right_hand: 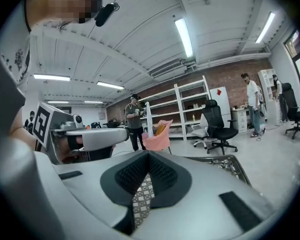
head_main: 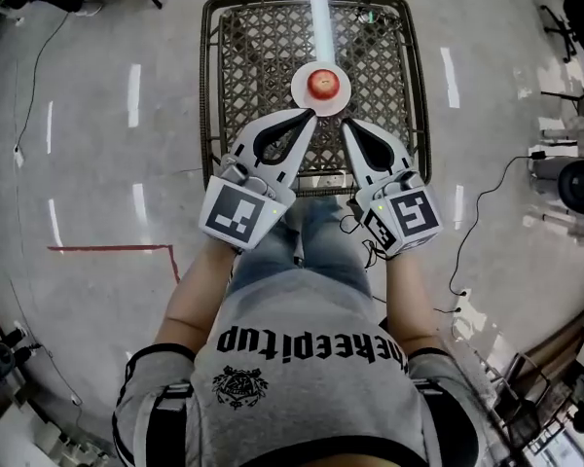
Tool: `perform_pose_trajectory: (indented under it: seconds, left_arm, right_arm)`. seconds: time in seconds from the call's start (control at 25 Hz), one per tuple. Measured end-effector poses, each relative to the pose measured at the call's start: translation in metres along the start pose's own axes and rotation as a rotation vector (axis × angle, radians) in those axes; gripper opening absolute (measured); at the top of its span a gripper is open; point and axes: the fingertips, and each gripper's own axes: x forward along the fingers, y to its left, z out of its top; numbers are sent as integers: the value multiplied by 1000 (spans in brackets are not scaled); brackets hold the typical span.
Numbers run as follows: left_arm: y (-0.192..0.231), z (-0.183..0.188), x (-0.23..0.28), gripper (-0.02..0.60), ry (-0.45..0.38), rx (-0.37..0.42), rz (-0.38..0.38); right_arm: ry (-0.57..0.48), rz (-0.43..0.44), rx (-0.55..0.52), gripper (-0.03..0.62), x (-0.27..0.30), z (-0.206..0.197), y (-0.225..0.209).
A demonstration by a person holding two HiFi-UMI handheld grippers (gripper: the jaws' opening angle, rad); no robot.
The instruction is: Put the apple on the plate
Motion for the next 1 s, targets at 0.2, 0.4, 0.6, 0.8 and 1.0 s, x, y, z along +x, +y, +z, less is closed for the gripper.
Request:
perform_pose_trajectory:
  seconds: [0.2, 0.4, 0.6, 0.8, 1.0]
  left_arm:
    - [-15, 7, -9, 18, -16, 31, -48]
    - [-21, 11, -19, 18, -30, 48, -87]
    - [-33, 12, -27, 18, -36, 63, -119]
    - [-38, 14, -34, 18, -44, 78, -142]
    - [-41, 17, -39, 18, -42, 79, -160]
  right_arm:
    - [-44, -18, -26, 10, -18, 15, 17]
    - [-83, -32, -46, 9, -26, 28, 35]
    - [-120, -47, -58, 9, -39, 36, 49]
    - [-146, -59, -63, 9, -47, 41, 59]
    - [-161, -70, -69, 9, -49, 45, 67]
